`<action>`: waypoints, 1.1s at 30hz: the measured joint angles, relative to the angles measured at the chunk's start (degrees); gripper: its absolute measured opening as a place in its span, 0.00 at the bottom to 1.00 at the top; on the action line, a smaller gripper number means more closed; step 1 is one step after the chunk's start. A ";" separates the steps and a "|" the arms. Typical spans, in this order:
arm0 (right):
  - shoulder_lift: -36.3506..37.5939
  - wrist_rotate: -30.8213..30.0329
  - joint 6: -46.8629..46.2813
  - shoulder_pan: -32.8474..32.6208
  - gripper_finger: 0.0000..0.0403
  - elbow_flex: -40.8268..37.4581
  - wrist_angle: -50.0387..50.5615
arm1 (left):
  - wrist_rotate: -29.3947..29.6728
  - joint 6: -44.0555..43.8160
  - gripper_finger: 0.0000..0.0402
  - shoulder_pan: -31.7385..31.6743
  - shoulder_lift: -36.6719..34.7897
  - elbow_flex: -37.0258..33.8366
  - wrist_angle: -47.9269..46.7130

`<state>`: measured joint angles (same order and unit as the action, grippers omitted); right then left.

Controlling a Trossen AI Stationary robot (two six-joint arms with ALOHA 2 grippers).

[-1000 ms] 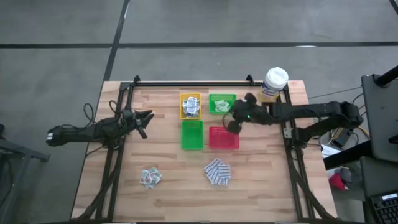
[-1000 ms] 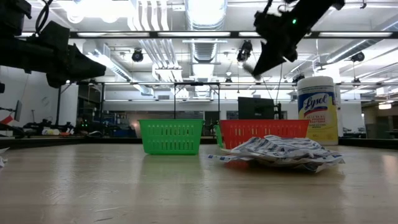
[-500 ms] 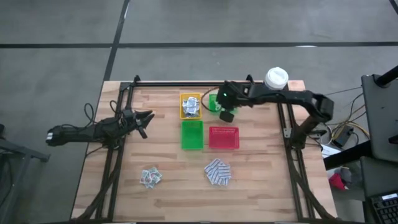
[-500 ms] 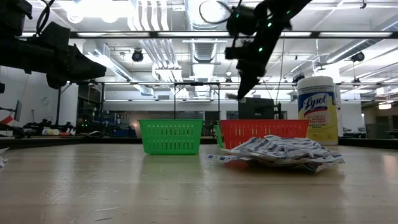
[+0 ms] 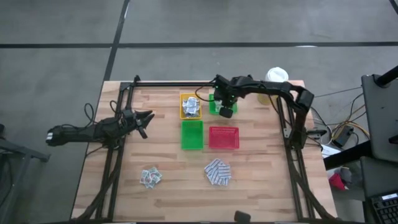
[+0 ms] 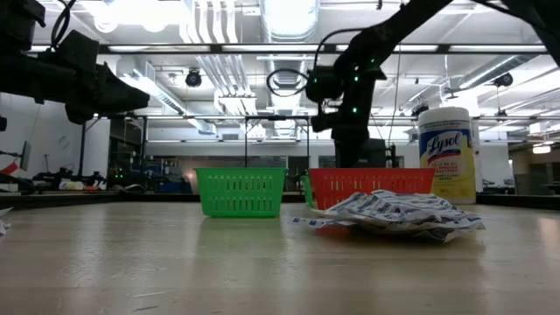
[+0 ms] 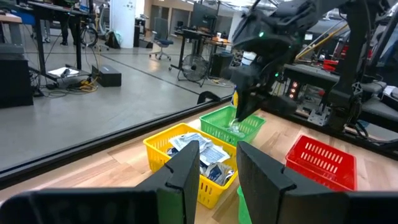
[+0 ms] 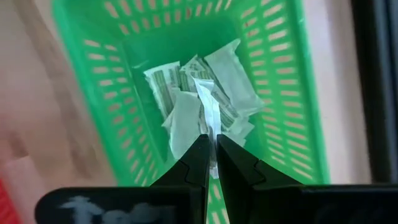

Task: Pick & Place First Aid Supplies
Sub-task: Put the green bandage pack into the top green bin

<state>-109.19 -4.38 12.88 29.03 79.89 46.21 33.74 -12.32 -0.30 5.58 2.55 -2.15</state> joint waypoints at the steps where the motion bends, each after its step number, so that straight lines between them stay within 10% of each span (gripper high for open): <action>1: -0.63 0.07 0.09 0.15 0.07 0.05 0.00 | 0.00 0.00 0.27 0.00 0.00 0.00 0.00; 33: -2.40 0.17 2.36 0.97 0.24 3.44 0.86 | 0.02 -0.02 0.27 0.00 0.26 0.00 0.00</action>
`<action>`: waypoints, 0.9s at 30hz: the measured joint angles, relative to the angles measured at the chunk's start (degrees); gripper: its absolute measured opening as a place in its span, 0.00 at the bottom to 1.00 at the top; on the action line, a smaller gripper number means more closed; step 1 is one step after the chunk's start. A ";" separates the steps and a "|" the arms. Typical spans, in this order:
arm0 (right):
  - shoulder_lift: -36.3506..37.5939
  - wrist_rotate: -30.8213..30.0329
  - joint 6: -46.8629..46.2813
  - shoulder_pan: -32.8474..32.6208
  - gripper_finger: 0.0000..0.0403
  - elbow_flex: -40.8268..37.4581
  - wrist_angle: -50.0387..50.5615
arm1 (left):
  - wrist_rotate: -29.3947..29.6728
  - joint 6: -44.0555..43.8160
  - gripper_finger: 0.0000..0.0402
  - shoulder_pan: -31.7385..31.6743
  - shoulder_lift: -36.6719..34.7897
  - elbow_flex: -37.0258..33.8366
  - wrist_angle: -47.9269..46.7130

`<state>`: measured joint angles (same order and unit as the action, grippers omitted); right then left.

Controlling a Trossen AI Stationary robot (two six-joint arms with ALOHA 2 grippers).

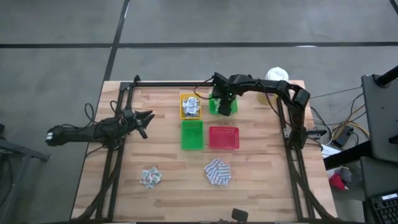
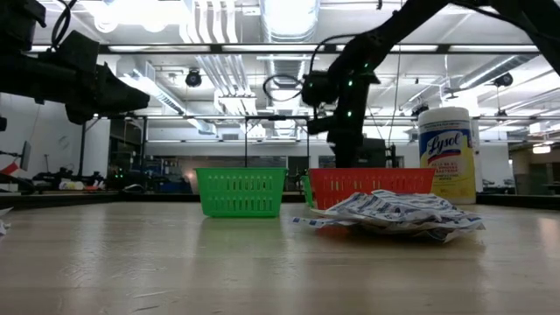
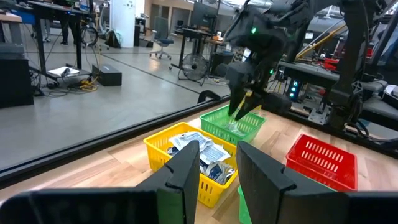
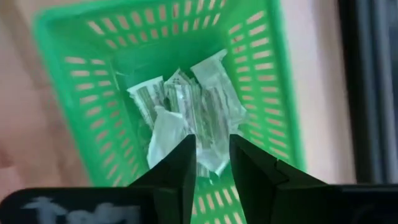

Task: Pick & Place First Aid Supplies
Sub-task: Put the green bandage pack into the top green bin, then put the orange ointment pack into the bottom green bin

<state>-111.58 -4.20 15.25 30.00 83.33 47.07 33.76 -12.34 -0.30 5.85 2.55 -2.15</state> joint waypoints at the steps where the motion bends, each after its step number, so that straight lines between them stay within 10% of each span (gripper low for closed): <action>1: 1.06 0.27 -0.02 0.00 0.25 0.00 0.50 | 0.00 0.00 0.27 0.00 0.00 0.00 0.00; 15: 19.76 15.70 -11.63 -1.85 0.28 -0.20 5.81 | 0.00 -0.02 0.27 0.00 0.00 -0.02 0.11; 27: 33.97 16.17 -16.75 -11.97 0.22 -6.50 1.65 | -0.02 -0.04 0.27 0.00 0.00 -0.02 0.10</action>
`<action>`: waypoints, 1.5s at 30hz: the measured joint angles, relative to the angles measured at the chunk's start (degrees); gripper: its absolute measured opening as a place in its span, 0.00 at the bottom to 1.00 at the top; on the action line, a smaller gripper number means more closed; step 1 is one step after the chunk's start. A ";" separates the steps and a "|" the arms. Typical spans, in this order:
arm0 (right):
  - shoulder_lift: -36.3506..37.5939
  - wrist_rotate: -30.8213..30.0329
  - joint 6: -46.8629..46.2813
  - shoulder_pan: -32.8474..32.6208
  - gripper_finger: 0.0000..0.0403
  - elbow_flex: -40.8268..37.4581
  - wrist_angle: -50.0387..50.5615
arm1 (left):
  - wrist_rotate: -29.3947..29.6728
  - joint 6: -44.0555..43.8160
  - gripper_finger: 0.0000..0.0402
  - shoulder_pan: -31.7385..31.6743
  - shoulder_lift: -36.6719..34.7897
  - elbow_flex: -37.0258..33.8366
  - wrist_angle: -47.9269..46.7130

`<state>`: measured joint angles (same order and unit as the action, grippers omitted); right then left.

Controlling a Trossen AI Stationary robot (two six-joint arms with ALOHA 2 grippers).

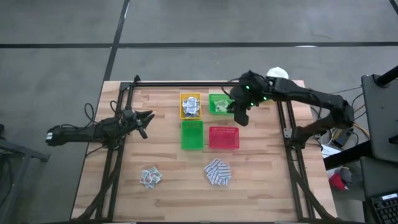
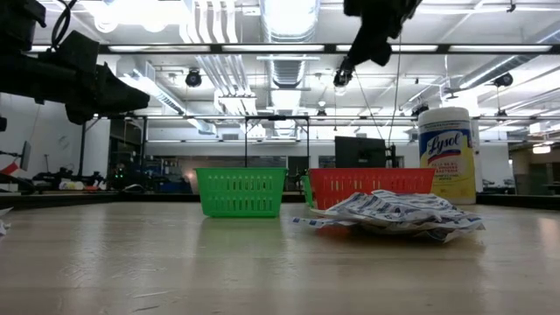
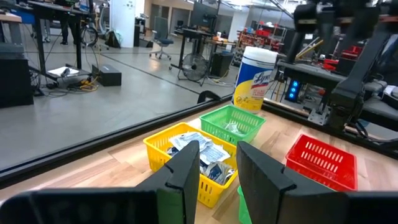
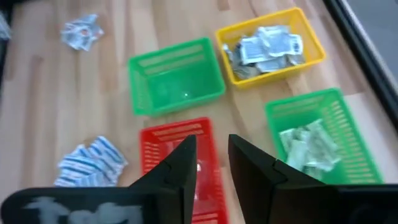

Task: Pick & Place First Aid Supplies
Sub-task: Put the orange ointment pack into the bottom green bin

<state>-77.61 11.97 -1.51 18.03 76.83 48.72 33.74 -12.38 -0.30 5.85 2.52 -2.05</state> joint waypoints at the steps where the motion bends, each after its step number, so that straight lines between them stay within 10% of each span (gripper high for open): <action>1: 1.28 0.02 -1.50 -0.69 0.21 -1.50 -1.22 | 0.00 0.00 0.27 0.00 0.00 0.00 -0.02; 19: 24.54 -3.23 -19.36 -9.45 0.18 -33.52 -28.26 | 0.00 0.00 0.27 0.00 0.00 -0.09 0.58; 45: 48.89 -7.67 -27.20 -9.93 0.21 -60.04 -57.13 | -1.72 -1.19 0.27 0.00 -0.02 -0.13 3.97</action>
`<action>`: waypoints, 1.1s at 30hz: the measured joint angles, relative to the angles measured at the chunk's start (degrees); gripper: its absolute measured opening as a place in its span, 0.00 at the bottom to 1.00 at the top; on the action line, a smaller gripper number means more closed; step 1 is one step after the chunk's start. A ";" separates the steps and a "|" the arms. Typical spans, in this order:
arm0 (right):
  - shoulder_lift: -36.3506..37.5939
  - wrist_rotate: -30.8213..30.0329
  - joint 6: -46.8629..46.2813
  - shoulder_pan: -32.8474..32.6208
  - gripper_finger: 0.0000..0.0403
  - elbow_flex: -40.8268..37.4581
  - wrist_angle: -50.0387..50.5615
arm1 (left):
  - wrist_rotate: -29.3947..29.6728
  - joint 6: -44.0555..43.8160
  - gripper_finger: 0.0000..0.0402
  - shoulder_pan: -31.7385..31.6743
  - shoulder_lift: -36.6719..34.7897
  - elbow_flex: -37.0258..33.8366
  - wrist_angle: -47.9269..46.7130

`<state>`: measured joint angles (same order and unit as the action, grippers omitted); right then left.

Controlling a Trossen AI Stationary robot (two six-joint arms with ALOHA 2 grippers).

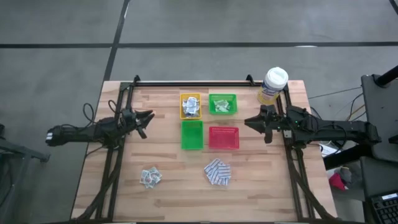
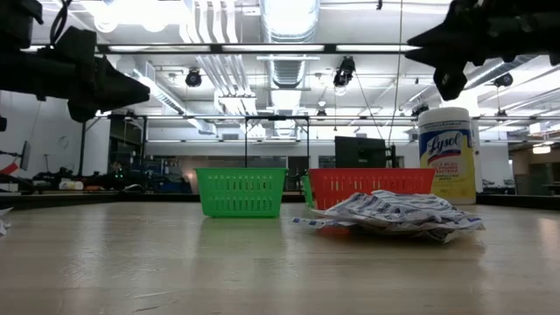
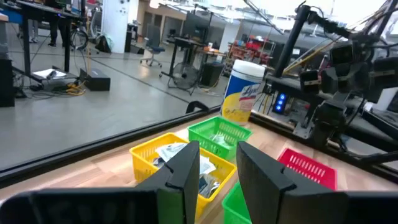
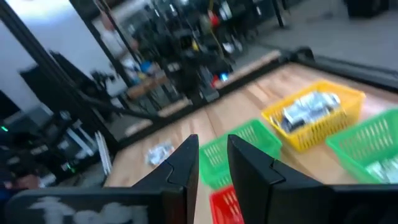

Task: Pick & Place First Aid Supplies
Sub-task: Put the orange ointment pack into the bottom green bin

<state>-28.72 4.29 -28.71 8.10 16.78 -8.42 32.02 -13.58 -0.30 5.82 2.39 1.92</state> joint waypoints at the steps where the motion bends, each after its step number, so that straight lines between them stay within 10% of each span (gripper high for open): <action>1: 0.82 0.00 0.02 0.02 0.21 -1.11 -1.99 | 0.01 0.01 0.27 0.02 0.00 0.00 0.03; 33: 7.31 -0.76 -2.44 0.07 0.21 -15.31 -22.23 | -11.11 0.42 0.27 0.02 0.00 0.16 0.94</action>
<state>-21.41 3.54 -31.15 8.16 1.48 -30.64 20.91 -13.15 -0.27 5.82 2.55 2.86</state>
